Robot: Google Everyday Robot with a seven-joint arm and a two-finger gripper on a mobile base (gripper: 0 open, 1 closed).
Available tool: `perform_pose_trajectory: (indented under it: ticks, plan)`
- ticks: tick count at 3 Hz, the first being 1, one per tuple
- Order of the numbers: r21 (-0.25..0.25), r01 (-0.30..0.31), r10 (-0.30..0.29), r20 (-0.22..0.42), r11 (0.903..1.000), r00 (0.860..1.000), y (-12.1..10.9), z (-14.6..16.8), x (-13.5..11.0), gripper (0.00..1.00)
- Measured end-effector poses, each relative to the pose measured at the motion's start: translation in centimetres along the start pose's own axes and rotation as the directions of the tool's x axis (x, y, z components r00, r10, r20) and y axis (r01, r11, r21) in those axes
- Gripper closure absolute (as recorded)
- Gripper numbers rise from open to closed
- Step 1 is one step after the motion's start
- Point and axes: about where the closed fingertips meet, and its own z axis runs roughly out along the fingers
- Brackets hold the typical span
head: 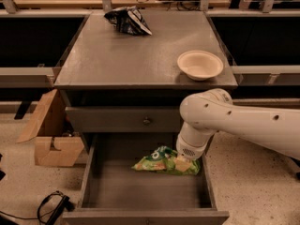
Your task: Place green rice chip bag into middle drawer
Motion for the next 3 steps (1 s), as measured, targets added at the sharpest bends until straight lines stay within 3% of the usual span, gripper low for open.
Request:
perform_pose_trajectory:
  ticks: [1,3]
  plan:
    - [-0.048,-0.064,0.069,0.094,0.9968,0.993,-2.42,4.61,-0.34,0.97]
    - [-0.052,-0.064,0.069,0.09,0.9966,0.994,-2.31,4.81,-0.27,0.51]
